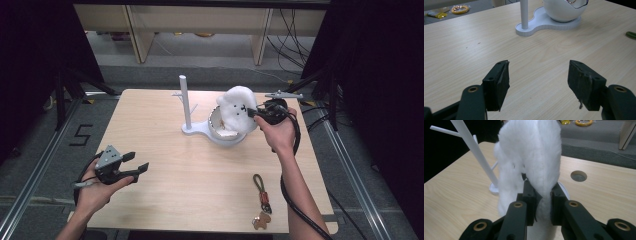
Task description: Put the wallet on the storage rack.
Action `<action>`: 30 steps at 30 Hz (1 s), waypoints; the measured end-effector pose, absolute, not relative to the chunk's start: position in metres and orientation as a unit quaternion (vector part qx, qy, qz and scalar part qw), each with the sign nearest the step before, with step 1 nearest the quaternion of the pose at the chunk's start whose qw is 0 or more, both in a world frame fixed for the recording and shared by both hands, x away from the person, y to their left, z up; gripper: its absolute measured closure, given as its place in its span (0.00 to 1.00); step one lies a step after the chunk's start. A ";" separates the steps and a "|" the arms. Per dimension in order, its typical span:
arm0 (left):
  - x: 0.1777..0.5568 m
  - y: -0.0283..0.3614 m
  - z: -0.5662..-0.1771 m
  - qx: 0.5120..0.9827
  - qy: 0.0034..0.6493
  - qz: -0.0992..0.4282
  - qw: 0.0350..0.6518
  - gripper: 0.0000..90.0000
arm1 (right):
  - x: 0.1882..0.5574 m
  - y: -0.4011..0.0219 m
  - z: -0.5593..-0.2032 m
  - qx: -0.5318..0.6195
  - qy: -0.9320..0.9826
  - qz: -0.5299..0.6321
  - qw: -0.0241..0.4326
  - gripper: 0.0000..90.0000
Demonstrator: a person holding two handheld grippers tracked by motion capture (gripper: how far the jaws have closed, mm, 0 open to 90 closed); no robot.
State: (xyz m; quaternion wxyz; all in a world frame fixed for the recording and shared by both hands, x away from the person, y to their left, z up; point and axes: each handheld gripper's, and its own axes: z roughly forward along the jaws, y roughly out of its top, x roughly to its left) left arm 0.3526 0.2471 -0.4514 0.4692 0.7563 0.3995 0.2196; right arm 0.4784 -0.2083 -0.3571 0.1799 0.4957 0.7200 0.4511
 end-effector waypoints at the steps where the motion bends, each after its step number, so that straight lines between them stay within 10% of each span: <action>1: 0.353 0.247 -0.452 0.757 0.399 0.217 0.470 0.37 | 0.481 -0.209 -0.358 0.485 0.727 0.450 0.187 0.88; 30: 0.351 0.249 -0.462 0.753 0.413 0.209 0.468 0.37 | 0.507 -0.187 -0.379 0.501 0.725 0.436 0.182 0.88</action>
